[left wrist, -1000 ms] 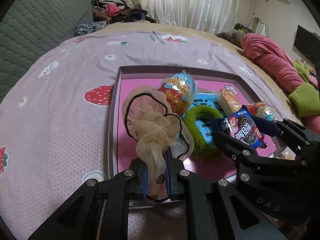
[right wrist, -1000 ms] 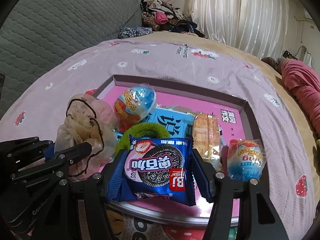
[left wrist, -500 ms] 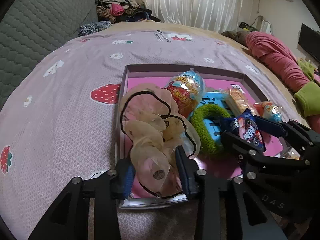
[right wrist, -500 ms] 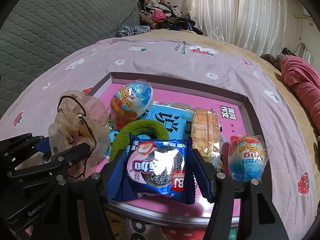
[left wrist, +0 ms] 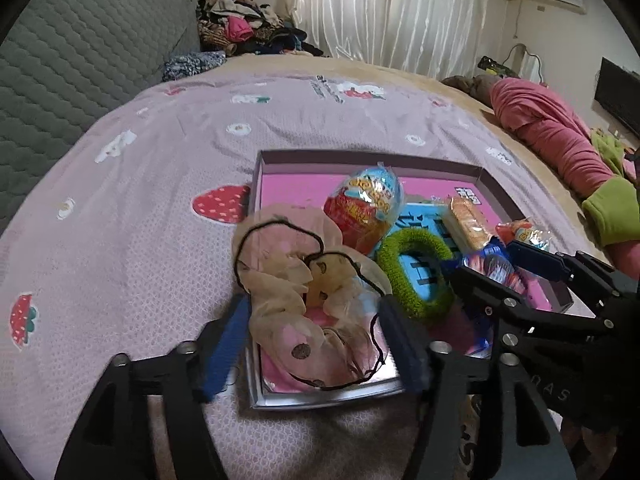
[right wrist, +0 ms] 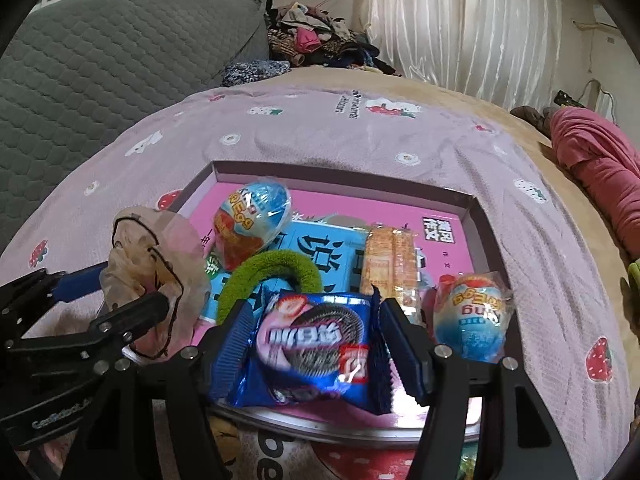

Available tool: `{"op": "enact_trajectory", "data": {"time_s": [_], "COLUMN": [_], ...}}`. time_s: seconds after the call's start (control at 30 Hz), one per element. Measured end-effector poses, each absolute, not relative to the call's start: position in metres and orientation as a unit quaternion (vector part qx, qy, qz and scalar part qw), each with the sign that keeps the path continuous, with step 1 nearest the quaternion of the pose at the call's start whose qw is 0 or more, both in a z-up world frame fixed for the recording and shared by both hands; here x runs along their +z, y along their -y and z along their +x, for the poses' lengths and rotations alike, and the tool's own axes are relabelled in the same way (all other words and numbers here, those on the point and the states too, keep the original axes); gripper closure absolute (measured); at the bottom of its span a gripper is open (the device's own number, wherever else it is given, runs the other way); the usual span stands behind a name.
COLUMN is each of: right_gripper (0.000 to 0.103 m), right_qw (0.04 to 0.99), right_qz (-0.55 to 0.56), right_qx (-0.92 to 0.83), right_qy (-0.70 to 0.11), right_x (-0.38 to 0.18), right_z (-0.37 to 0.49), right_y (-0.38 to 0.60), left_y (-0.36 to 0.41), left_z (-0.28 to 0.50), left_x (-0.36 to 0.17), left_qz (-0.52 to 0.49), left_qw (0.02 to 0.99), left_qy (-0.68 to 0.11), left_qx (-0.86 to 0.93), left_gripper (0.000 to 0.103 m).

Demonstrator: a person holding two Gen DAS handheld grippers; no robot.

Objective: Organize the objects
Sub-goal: 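Lower the scrunchie and biscuit pack into the tray and open both tools, then withdraw both tools from the tray toward the walnut and yellow bread pack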

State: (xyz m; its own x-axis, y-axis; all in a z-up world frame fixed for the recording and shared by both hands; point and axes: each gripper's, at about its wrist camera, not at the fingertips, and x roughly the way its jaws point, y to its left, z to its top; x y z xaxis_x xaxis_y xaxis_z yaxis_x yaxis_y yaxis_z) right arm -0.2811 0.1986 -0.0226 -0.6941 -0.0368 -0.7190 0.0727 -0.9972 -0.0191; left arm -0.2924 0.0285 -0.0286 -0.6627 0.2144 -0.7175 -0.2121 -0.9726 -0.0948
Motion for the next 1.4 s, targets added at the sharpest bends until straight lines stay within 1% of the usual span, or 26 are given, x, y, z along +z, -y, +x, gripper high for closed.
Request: {"op": "enact_trajectory", "data": {"time_s": [0.03,0.1,0.17,0.33,0.4,0.57,0.63,0.73,0.8,0.87,1.13,1.2,1.4], "right_gripper": [0.037,0.032,0.029,0.023,0.018,0.016,0.015,0.014,0.010,0.009,0.007,0.005,0.004], "right_qw": [0.031,0.029,0.026,0.028,0.025,0.022,0.020,0.021,0.020,0.017,0.003,0.001,-0.010], "right_qz": [0.388,0.384,0.381,0.375,0.371,0.362,0.359,0.348,0.339,0.332,0.307,0.302,0.294], "right_qx": [-0.921,-0.923,-0.924,-0.927,-0.928,-0.932,-0.933,-0.937,-0.941,-0.943,-0.952,-0.953,-0.955], "right_qy": [-0.020,-0.015,-0.014,-0.002,-0.002,0.008,0.012,0.015,0.012,0.009,-0.006,-0.011,-0.023], "right_x": [-0.021,-0.018,-0.015,-0.007,-0.003,0.010,0.018,0.034,0.047,0.060,0.109,0.120,0.140], "right_z": [-0.280,-0.278,-0.278,-0.273,-0.270,-0.259,-0.253,-0.241,-0.231,-0.221,-0.170,-0.157,-0.122], "right_y": [-0.200,-0.201,-0.202,-0.206,-0.207,-0.213,-0.217,-0.219,-0.220,-0.222,-0.233,-0.234,-0.243], "left_y": [-0.028,-0.027,-0.027,-0.022,-0.019,-0.016,-0.015,-0.013,-0.012,-0.012,-0.014,-0.016,-0.029], "left_z": [-0.291,-0.289,-0.287,-0.283,-0.283,-0.276,-0.271,-0.259,-0.249,-0.240,-0.197,-0.186,-0.156], "left_x": [-0.026,-0.022,-0.019,-0.013,-0.009,0.000,0.005,0.016,0.026,0.034,0.076,0.086,0.106], "left_qz": [-0.391,-0.389,-0.387,-0.383,-0.381,-0.371,-0.367,-0.356,-0.349,-0.345,-0.330,-0.327,-0.319], "left_qw": [0.118,0.123,0.124,0.123,0.124,0.124,0.123,0.118,0.117,0.116,0.113,0.116,0.122], "left_qy": [0.003,0.009,0.006,0.008,0.012,0.012,0.012,0.009,0.009,0.009,0.008,0.009,-0.002], "left_qx": [0.913,0.913,0.914,0.916,0.916,0.920,0.922,0.927,0.930,0.932,0.937,0.938,0.940], "left_gripper": [0.027,0.027,0.027,0.021,0.020,0.010,0.000,0.000,0.000,0.000,0.000,0.000,0.000]}}
